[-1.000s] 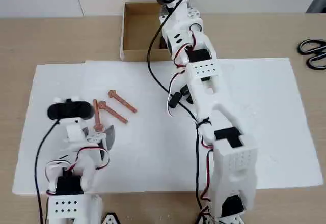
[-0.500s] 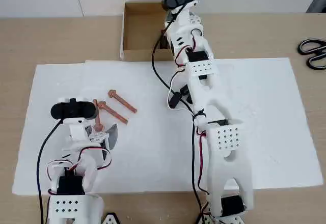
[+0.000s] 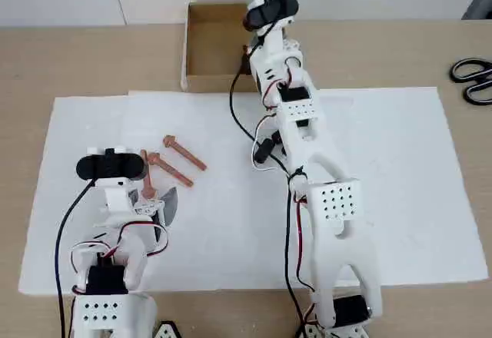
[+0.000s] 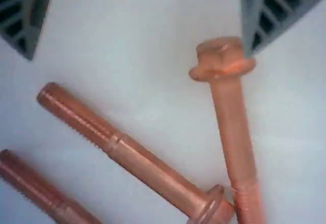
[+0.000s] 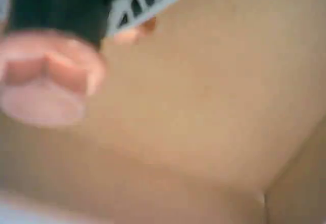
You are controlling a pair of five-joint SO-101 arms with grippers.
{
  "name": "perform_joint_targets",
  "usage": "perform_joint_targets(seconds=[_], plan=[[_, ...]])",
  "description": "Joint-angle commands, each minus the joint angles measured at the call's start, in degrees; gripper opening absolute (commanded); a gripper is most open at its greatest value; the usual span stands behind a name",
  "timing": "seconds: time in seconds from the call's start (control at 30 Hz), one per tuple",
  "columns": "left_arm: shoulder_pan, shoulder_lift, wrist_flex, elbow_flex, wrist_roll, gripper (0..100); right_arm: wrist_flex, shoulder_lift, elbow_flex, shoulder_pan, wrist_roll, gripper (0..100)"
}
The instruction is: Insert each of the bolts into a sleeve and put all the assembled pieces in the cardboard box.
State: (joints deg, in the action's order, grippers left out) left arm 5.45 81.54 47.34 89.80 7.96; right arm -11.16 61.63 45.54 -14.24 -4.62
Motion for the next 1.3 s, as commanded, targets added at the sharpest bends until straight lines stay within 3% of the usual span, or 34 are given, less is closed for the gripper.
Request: perform_joint_targets(seconds=[0.0,0.23,0.63,0.9,1.27], plan=[[-0.26,0.53,-1.32,-0.31,0.26,25,0.04,-0.92,4.84,0.57,-0.62,1.0],[-0.26,0.53,-1.32,-0.31,0.26,25,-0.40,0.22,4.84,0.40,-0.62,18.4],[-0.26,0.53,-1.32,-0.31,0.26,25,-2.51,-1.19,5.01,0.75,-0.53,16.9],[-0.26,0.53,-1.32,-0.31,0.26,25,-20.79,-16.04,7.21,0.31,-0.44,16.9],[-0.26,0.53,-1.32,-0.31,0.26,25,-56.92,-39.43,7.21,0.31,-0.35,16.9]])
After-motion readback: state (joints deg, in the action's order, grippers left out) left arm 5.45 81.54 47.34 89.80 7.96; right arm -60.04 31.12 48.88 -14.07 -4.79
